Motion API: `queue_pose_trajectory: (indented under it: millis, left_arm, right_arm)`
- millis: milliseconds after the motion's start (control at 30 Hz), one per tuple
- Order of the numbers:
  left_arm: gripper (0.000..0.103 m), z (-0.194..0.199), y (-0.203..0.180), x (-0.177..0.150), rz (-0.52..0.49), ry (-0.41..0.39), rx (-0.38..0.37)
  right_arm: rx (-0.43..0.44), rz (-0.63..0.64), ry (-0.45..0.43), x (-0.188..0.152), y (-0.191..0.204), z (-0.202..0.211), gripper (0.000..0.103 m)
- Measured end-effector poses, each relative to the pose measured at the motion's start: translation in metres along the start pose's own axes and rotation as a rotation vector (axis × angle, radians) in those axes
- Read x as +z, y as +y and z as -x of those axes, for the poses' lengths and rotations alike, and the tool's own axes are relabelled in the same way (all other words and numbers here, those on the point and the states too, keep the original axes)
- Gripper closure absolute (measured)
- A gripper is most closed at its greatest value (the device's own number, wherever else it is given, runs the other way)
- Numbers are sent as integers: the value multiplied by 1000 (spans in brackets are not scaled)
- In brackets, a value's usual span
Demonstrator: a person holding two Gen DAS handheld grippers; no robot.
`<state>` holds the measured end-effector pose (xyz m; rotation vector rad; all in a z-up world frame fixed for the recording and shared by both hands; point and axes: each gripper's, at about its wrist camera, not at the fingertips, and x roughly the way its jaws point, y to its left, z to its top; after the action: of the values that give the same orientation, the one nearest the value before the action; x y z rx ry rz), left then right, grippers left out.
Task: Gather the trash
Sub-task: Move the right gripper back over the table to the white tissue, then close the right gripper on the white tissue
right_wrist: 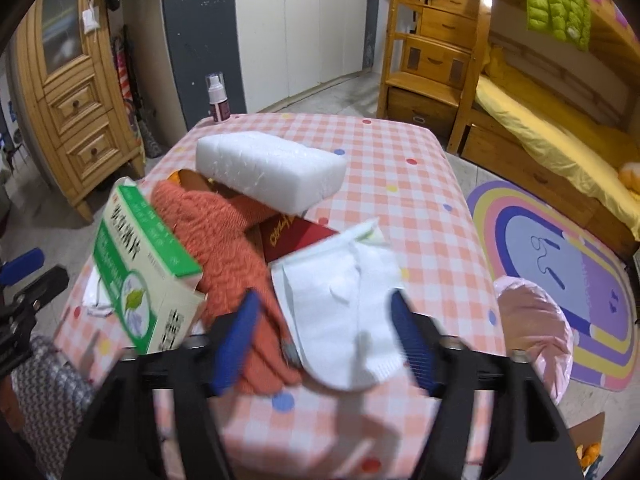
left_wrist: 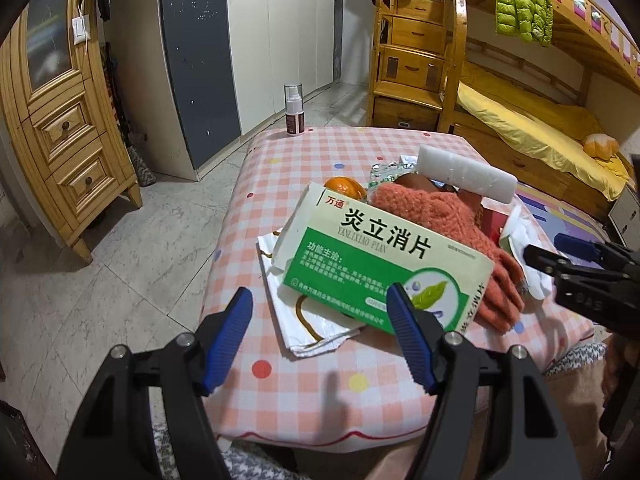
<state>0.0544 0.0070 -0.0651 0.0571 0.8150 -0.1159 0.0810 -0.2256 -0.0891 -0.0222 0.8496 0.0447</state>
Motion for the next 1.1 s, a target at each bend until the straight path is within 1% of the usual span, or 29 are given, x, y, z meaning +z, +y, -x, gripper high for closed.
queue_pose_trajectory:
  millis: [33, 67, 167, 200, 233, 267, 300, 400, 467, 500, 567, 600, 667, 767, 867, 933, 1000, 1100]
  left_arm:
    - [35, -2, 0, 0, 2, 3, -1]
    - [35, -3, 0, 0, 4, 5, -1]
    - [35, -8, 1, -1, 5, 12, -1]
    - [35, -9, 1, -2, 6, 16, -2]
    - [35, -10, 1, -2, 8, 20, -4]
    - [35, -11, 0, -3, 9, 22, -6]
    - [35, -11, 1, -3, 10, 23, -6]
    - [35, -12, 1, -5, 6, 26, -7]
    - [35, -12, 2, -5, 7, 28, -11]
    - [35, -12, 2, -5, 7, 29, -14]
    - [35, -12, 1, -7, 7, 33, -22]
    - [35, -12, 0, -8, 9, 36, -25]
    - [35, -10, 1, -9, 11, 38, -30]
    - [35, -6, 3, -11, 9, 36, -30]
    - [35, -4, 5, -13, 12, 35, -28]
    - [31, -1, 7, -14, 17, 32, -32]
    - [29, 0, 7, -16, 18, 33, -37]
    - [29, -4, 5, -21, 13, 58, -28]
  right_arm:
    - [-4, -7, -5, 2, 1, -3, 20]
    - [-10, -16, -8, 4, 1, -7, 16]
    - [-30, -51, -8, 9, 2, -18, 16]
    - [-46, -54, -13, 10, 3, -20, 16]
    - [-81, -48, -20, 11, 5, -23, 16]
    - [-110, -37, -15, 12, 7, -26, 17]
    - [-120, -31, -6, 11, 8, -28, 18]
    - [-102, -55, 30, 6, 3, -28, 29]
    - [-84, -70, 49, 2, -1, -27, 46]
    - [-75, -77, 60, 0, -3, -26, 49]
    - [-65, -88, 72, -4, -8, -23, 69]
    - [-59, -92, 73, -7, -11, -21, 72]
    - [-42, -108, 59, -11, -20, -9, 91]
    - [-11, -135, 26, -15, -34, 12, 99]
    - [24, -144, -24, -16, -45, 35, 100]
    - [55, -137, -54, -17, -48, 50, 100]
    - [79, -107, -66, -17, -42, 55, 100]
    - [87, -68, -52, -17, -30, 48, 100]
